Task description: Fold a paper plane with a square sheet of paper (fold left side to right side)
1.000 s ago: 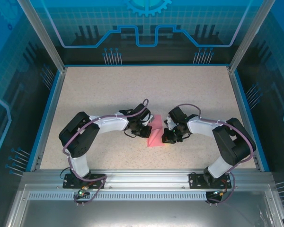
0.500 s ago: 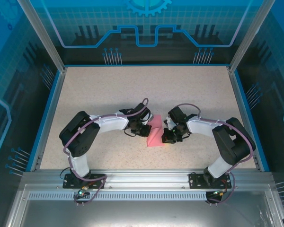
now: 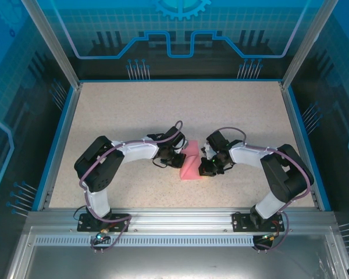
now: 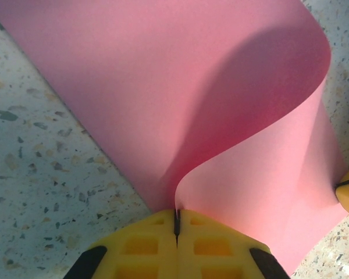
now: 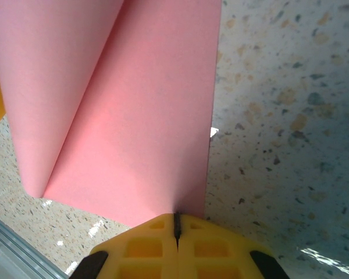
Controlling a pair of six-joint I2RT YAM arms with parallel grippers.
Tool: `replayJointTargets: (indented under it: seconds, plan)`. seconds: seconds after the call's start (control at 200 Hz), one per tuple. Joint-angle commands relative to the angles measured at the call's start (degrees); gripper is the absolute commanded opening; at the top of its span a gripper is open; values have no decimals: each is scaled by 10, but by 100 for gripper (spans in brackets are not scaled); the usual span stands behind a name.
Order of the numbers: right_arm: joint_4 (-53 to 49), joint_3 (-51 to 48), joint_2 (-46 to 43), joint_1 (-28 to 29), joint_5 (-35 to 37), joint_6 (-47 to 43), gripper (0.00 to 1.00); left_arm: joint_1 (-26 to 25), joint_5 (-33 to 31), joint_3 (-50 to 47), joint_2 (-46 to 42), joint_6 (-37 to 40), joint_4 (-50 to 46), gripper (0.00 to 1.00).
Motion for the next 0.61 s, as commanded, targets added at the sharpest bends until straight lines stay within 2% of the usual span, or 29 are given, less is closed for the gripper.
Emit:
replayJointTargets:
  seconds: [0.0, 0.6]
  plan:
    - [-37, -4, 24, 12, 30, -7, 3, 5, -10, 16, 11, 15, -21, 0]
    - [-36, 3, 27, 13, 27, -10, 4, 5, 7, -2, -11, 15, -21, 0]
